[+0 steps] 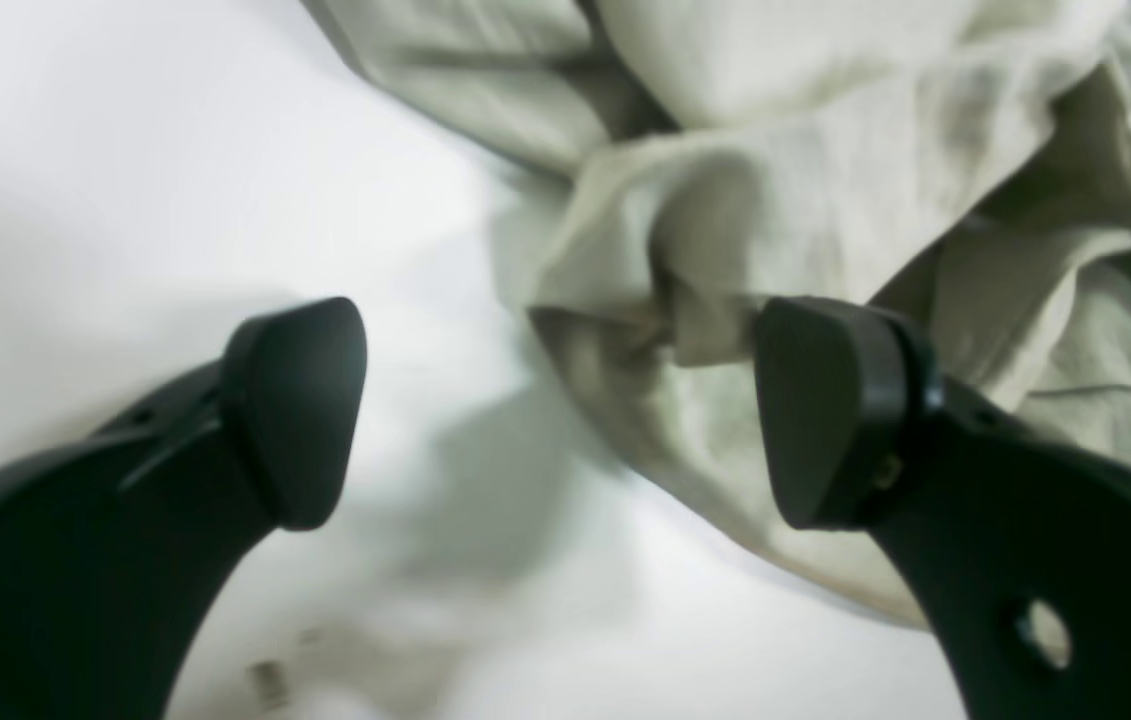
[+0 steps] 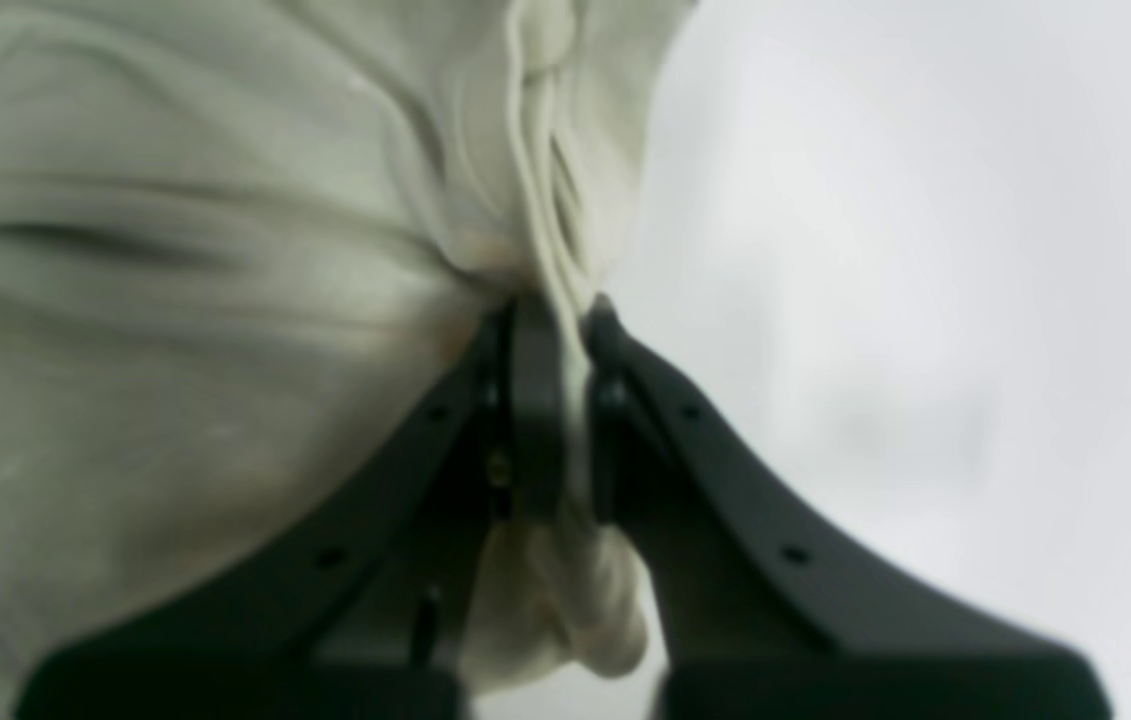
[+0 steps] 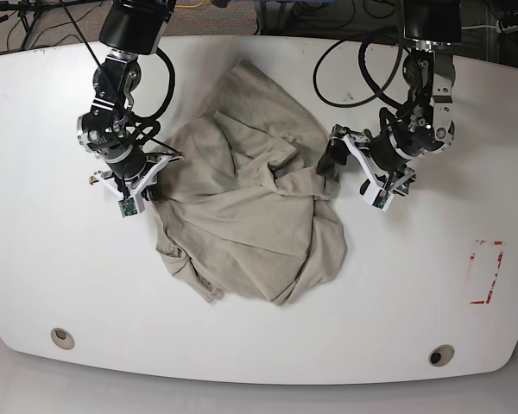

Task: Fold the T-shirt properly
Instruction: 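Grasp the shirt edges with both grippers at opposite sides of the bundle, then lift the shirt with both grippers and pull them apart to stretch it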

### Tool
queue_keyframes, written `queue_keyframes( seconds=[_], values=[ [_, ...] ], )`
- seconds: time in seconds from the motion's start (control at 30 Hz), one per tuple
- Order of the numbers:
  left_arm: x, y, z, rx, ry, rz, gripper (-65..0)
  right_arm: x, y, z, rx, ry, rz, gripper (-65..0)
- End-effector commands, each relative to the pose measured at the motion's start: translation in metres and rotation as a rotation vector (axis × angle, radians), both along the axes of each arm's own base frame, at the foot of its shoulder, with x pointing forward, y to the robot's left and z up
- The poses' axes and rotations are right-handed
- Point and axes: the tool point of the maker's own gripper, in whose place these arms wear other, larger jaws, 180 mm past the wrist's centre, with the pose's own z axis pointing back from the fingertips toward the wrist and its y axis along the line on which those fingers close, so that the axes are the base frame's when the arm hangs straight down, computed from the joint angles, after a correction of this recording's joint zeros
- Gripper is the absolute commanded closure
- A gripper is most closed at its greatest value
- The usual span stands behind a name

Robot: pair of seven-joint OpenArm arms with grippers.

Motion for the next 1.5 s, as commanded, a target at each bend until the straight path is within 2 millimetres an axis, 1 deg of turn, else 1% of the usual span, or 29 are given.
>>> queue_keyframes(
  seconds=[0.0, 0.13, 0.23, 0.43, 0.5, 0.57, 0.6, 0.67, 0.77, 0.83, 0.87, 0.93, 1.07, 1.17, 1.27, 1.37, 1.47],
  values=[
    [0.010, -0.004, 0.008, -0.018, -0.035, -0.011, -54.2, 0.013, -0.001, 0.018, 0.007, -0.065, -0.002, 0.0],
    [0.006, -0.018, -0.001, -0.014, -0.007, -0.062, -54.3, 0.012, -0.001, 0.023, -0.001, -0.077, -0.002, 0.0],
    [0.003, -0.027, -0.003, -0.015, -0.001, -0.089, -54.3, 0.009, -0.002, 0.027, -0.011, -0.089, 0.000, 0.0],
    [-0.001, -0.037, -0.005, -0.020, 0.006, -0.115, -54.0, 0.011, 0.005, 0.039, -0.012, -0.122, 0.001, 0.0],
    [-0.003, -0.040, -0.007, -0.020, 0.014, -0.124, -52.4, 0.012, 0.005, 0.043, -0.015, -0.132, 0.001, 0.0],
    [-0.003, -0.040, -0.008, -0.019, 0.015, -0.127, -46.8, 0.011, 0.005, 0.044, -0.017, -0.135, 0.001, 0.0],
    [-0.004, -0.041, -0.009, -0.018, 0.018, -0.128, -40.1, 0.009, 0.005, 0.043, -0.018, -0.132, 0.001, 0.0],
    [-0.004, -0.040, -0.010, -0.018, 0.023, -0.127, -30.6, 0.007, 0.005, 0.042, -0.015, -0.129, 0.001, 0.0],
    [-0.002, -0.040, -0.010, -0.017, 0.022, -0.125, -13.1, 0.007, 0.006, 0.042, -0.011, -0.130, 0.001, 0.0],
    [0.001, -0.039, -0.008, -0.015, 0.016, -0.122, -3.3, 0.006, 0.006, 0.041, -0.011, -0.128, 0.001, 0.0],
    [0.002, -0.038, -0.008, -0.013, 0.015, -0.120, 0.0, 0.006, 0.006, 0.041, -0.011, -0.128, 0.001, 0.0],
    [0.002, -0.037, -0.008, -0.011, 0.015, -0.120, 0.0, 0.006, 0.006, 0.043, -0.013, -0.134, 0.001, 0.0],
    [0.004, -0.033, 0.001, -0.002, -0.013, -0.126, 0.0, 0.003, 0.006, 0.048, -0.022, -0.144, 0.002, 0.0],
    [0.009, -0.029, 0.018, 0.018, -0.070, -0.140, 0.0, 0.004, 0.005, 0.059, -0.036, -0.175, 0.004, 0.0],
    [0.009, -0.027, 0.033, 0.033, -0.116, -0.153, 0.0, 0.005, 0.004, 0.068, -0.045, -0.199, 0.005, 0.0],
    [0.012, -0.025, 0.053, 0.052, -0.178, -0.167, 0.0, 0.007, 0.003, 0.079, -0.056, -0.226, 0.003, 0.0],
    [0.017, -0.017, 0.073, 0.072, -0.234, -0.159, 0.0, 0.010, 0.002, 0.087, -0.064, -0.248, 0.001, 0.0]
  ],
)
